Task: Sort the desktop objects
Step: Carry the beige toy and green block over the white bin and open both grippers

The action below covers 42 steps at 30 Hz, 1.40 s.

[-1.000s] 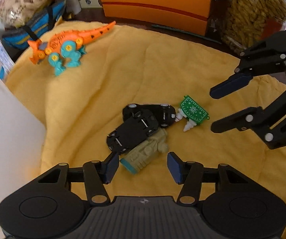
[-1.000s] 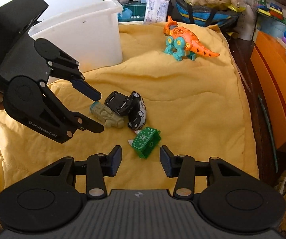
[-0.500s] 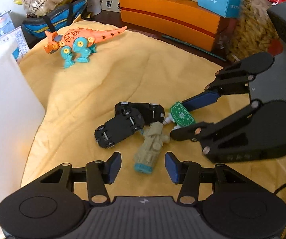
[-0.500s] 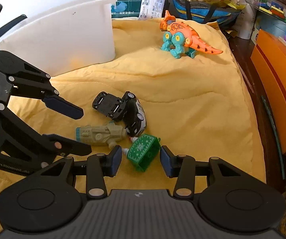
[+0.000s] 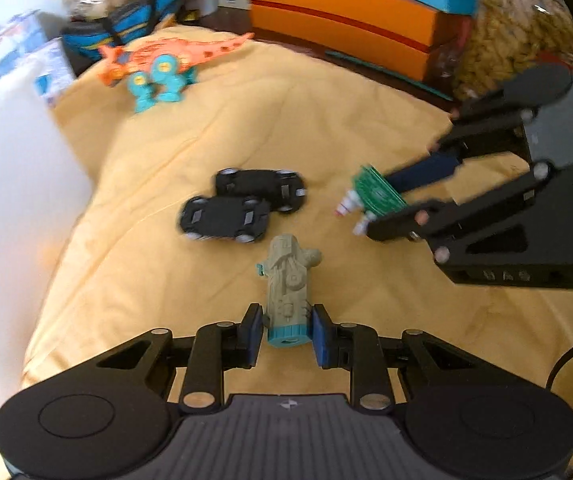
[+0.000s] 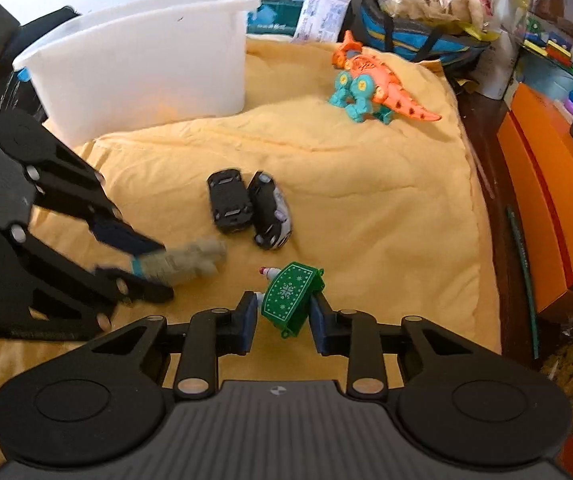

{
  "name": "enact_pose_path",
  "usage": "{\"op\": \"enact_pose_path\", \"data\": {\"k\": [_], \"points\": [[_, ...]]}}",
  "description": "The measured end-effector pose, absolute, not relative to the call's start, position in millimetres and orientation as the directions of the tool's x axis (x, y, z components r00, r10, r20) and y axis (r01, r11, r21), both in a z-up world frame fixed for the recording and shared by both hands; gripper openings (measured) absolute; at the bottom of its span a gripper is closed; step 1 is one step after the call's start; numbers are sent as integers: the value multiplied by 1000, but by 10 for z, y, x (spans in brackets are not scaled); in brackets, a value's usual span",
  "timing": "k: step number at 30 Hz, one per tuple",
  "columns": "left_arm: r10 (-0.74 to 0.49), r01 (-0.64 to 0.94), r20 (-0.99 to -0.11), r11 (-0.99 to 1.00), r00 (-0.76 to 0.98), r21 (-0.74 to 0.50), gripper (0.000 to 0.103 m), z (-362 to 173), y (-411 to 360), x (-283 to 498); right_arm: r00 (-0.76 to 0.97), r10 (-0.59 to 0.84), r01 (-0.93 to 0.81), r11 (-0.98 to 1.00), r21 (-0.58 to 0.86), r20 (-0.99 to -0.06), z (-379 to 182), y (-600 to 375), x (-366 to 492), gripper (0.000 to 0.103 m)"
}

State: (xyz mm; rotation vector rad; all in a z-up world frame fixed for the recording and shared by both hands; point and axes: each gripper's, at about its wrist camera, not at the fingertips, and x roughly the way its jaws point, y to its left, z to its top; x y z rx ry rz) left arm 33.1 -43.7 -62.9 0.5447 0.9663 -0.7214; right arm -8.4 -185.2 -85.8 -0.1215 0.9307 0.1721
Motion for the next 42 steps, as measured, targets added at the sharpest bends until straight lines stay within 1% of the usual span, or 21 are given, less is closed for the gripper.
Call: {"op": "enact_pose_path", "data": {"k": [3,8,11,18,22,25,27,28,29,30,31,32,36,39,40,42], "points": [[-270,705,-865,698,423,127,29,-514,-327,350,580,113,-211,977,-15,-806,-833,-1823,-76,31],[-239,611,-824,776,514,157,29,-207,-72,445,632,150,-287,957,-50,-761,-518,-1666,8,31],[-227,547,-776,819,588,174,29,52,111,541,667,198,-333,941,-50,-719,-273,-1539,154,31],[-102,364,-679,896,727,256,29,584,526,1017,754,301,-422,903,-80,-583,339,-1185,657,31],[-36,283,-669,922,742,264,29,638,720,1358,778,330,-444,891,-97,-535,540,-992,1009,32],[9,230,-688,939,726,255,29,574,836,1633,771,346,-451,889,-76,-535,580,-852,1305,32],[17,212,-719,950,695,227,30,497,887,1789,761,339,-444,894,-64,-554,551,-789,1461,33],[0,213,-728,956,686,200,38,484,910,1821,753,337,-441,896,-54,-565,529,-763,1524,33],[-16,209,-734,963,679,172,50,467,932,1851,747,337,-439,897,-45,-573,507,-765,1565,34],[-18,198,-734,967,678,160,55,455,940,1863,741,338,-436,900,-33,-580,482,-775,1596,37],[-10,189,-731,968,683,164,63,444,932,1854,740,338,-431,902,-24,-582,463,-794,1598,37],[-4,190,-723,966,691,175,65,434,919,1828,742,338,-428,903,-21,-578,456,-826,1577,37],[-14,231,-705,949,709,213,65,463,825,1664,759,327,-408,913,-21,-563,442,-1016,1458,43],[-74,286,-696,939,714,192,66,526,739,1518,775,288,-372,928,-37,-562,389,-1265,1279,46],[-104,310,-697,934,709,176,71,531,702,1473,774,274,-364,930,-47,-570,360,-1345,1221,46],[-165,375,-713,916,682,146,72,495,604,1381,767,239,-360,928,-92,-595,248,-1500,1061,45]]}}
